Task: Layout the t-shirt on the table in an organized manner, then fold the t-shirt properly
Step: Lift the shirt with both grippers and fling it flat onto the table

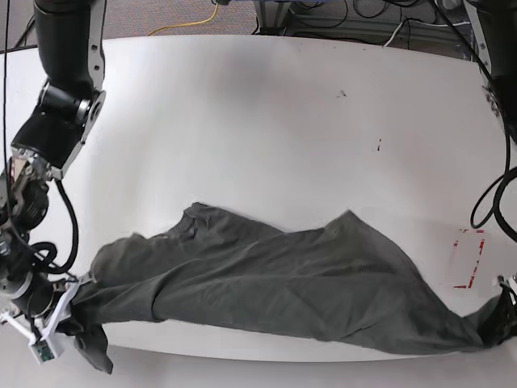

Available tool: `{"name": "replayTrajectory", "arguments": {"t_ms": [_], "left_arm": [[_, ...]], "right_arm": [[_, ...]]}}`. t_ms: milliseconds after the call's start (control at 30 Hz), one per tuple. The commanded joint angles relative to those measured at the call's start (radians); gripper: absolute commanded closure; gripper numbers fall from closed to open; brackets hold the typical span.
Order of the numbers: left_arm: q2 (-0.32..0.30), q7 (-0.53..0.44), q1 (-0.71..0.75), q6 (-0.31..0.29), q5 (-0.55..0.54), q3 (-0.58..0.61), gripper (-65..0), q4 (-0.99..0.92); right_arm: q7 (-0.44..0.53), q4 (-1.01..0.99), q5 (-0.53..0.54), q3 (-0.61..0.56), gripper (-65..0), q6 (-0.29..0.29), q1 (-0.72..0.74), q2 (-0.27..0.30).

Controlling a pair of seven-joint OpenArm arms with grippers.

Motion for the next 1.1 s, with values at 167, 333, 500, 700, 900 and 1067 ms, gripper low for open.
{"name": "replayTrajectory", "arguments": {"t_ms": [167,333,500,700,900,1067], "left_arm": [[-0.003,-0.038,-0.259,0.003,-0.012,0.060,-0.6,-0.118],[0.018,-0.038,-0.416,0.003,-0.010,0.078,-0.6,-0.196],[0.030,-0.038,-0.534,0.003,-0.010,0.098,-0.6,-0.247],[0.026,-0.036,-0.514,0.003,-0.012,0.104,-0.6,-0.254],[-0.003,-0.036,-0.380,0.003,-0.026,0.099,-0.6,-0.247],[-0.023,-0.023,-0.227,0.003,-0.075,0.079,-0.4,-0.247]], "right_arm": [[0.025,-0.205,-0.010,-0.066,0.0,-0.002,0.287,0.063],[0.065,-0.300,-0.011,-0.143,0.0,-0.002,0.433,0.085],[0.062,-0.324,-0.013,-0.178,0.0,-0.002,0.525,0.096],[0.007,-0.300,-0.008,-0.174,0.0,-0.002,0.491,0.122],[0.002,-0.188,-0.008,-0.108,0.0,-0.002,0.316,0.148],[-0.044,-0.065,-0.008,-0.034,0.0,-0.002,0.140,0.139]]}}
